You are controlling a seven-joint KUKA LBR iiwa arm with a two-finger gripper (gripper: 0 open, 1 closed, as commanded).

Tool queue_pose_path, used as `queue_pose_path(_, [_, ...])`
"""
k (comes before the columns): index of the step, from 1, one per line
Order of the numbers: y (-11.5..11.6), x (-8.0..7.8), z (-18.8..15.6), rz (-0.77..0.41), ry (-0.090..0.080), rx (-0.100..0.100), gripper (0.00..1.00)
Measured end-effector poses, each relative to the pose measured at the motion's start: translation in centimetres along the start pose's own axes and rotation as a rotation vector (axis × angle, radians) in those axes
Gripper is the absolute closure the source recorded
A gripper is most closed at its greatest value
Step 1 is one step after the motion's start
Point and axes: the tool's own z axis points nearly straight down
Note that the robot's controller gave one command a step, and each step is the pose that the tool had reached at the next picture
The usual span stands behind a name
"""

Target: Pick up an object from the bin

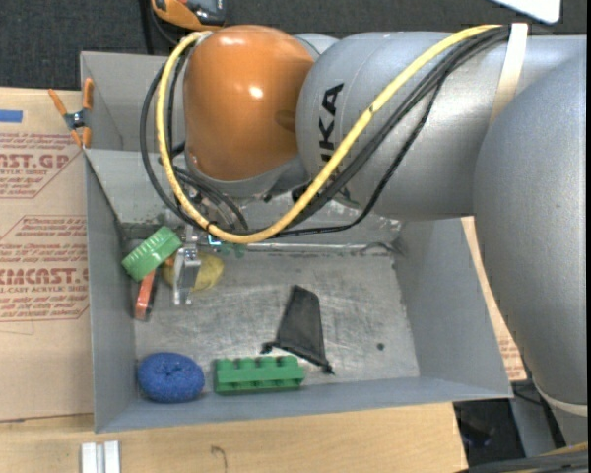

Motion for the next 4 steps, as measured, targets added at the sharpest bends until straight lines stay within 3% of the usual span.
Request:
queue_pose_path(1, [-0.1, -0.2, -0.5, 0.002, -0.008, -0.001, 0.00])
queue_pose_path(2, [0.1, 1.3, 4.0, -0.085, -0.012, -0.001, 0.00])
queue_pose_path(3, [-0.1, 4.5, 7.0, -0.361, -0.007, 0.001, 0.00])
queue_pose_path(4, [-0.1, 7.3, 9.5, -0.260, -0.007, -0.001, 0.00])
